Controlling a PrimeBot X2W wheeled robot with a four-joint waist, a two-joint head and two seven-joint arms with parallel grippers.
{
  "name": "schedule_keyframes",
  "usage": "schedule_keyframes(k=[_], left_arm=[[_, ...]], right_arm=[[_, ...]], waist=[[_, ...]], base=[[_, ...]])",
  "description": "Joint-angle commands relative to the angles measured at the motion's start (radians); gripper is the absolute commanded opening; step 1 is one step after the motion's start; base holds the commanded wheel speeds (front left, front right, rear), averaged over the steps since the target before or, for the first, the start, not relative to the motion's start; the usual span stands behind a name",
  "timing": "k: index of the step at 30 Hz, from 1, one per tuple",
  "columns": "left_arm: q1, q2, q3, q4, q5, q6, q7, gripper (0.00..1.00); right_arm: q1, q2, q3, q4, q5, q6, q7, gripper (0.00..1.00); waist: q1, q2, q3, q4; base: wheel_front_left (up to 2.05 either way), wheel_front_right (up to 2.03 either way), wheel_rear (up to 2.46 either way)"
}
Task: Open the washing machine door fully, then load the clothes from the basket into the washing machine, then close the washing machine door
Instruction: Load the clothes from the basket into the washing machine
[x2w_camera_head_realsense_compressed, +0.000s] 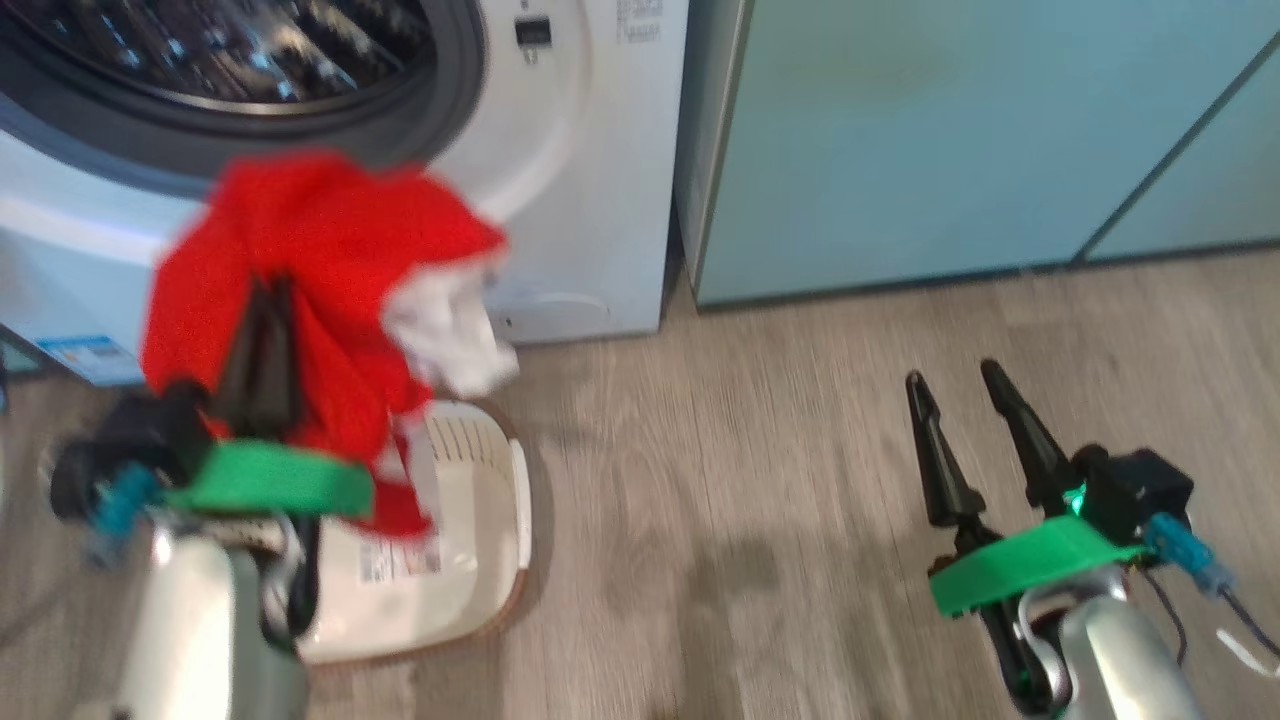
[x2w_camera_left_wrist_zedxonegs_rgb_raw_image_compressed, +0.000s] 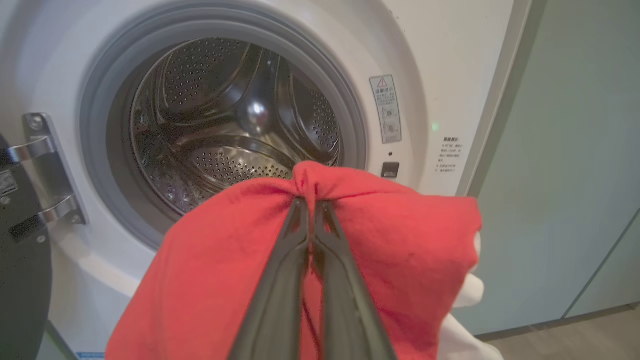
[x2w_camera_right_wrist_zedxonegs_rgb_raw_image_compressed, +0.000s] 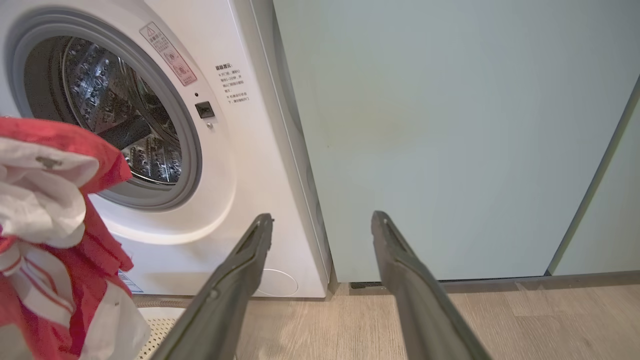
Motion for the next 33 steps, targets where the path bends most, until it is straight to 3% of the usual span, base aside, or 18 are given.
schedule_keyframes(k=[1,9,21,33], left_arm=[[-0.078,0.006,0.055,-0.035,-0.004,-0.007,-0.014,0.00],[-0.352,0.037,0.179,0.012,0.021,-0.059,-0.014,0.00],[-0.731,0.167,0.256,0.229,0.039,-0.093,-0.014,0.00],[-1.041,0.333,0.192,0.452,0.080,-0.119,-0.014,0.00]], right_arm=[[-0.045,-0.002,0.023,-0.039,-0.008,0.000,-0.009,1.00],[-0.098,-0.002,0.031,-0.062,0.001,0.000,-0.009,1.00],[-0.158,-0.002,0.048,-0.089,0.039,0.000,-0.009,1.00],[-0.217,-0.002,0.088,-0.109,0.086,0.000,-0.009,1.00]], waist=[[0.0000,0.0000,0.068,-0.013],[0.0000,0.0000,0.216,-0.055],[0.0000,0.0000,0.404,-0.117],[0.0000,0.0000,0.570,-0.161]], base=[[0.00,0.00,0.00],[0.00,0.00,0.00],[0.00,0.00,0.00],[0.00,0.00,0.00]])
